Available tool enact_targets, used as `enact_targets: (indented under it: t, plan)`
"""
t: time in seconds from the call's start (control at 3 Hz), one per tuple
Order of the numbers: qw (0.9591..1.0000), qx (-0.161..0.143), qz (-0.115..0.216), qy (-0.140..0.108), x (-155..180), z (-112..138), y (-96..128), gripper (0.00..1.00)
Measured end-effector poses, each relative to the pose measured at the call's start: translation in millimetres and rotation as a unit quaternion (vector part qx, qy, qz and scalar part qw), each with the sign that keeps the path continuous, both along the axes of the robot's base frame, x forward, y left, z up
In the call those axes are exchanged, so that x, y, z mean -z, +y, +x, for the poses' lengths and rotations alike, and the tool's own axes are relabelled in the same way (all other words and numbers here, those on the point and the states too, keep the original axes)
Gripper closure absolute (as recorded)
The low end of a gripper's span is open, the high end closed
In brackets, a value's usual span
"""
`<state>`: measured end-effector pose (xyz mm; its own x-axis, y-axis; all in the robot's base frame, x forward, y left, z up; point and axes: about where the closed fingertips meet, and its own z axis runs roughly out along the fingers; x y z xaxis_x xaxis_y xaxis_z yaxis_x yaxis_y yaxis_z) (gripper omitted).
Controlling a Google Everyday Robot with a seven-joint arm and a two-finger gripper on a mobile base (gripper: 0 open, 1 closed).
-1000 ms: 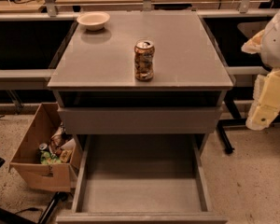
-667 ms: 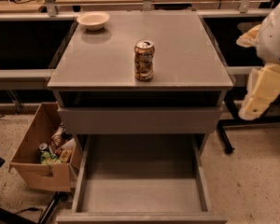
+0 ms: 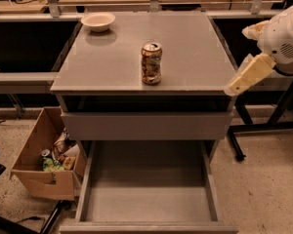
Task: Place orange can into middle drawer
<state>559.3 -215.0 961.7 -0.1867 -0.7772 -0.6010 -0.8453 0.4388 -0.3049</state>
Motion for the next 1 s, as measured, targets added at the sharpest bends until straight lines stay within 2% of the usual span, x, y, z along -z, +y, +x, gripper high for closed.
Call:
enact_targets:
  t: [0.33,0.67,1.0]
  plan:
    - [0.9938,-0.001,0.106,-0.033,16.0,52.8,11.0,0.0]
    - [0.9767,-0.034,0.205,-0.054,32.5,96.8,38.1,0.0]
    - [0.9576,-0.073,0.271,-0.068,39.4,127.9,63.7,0.0]
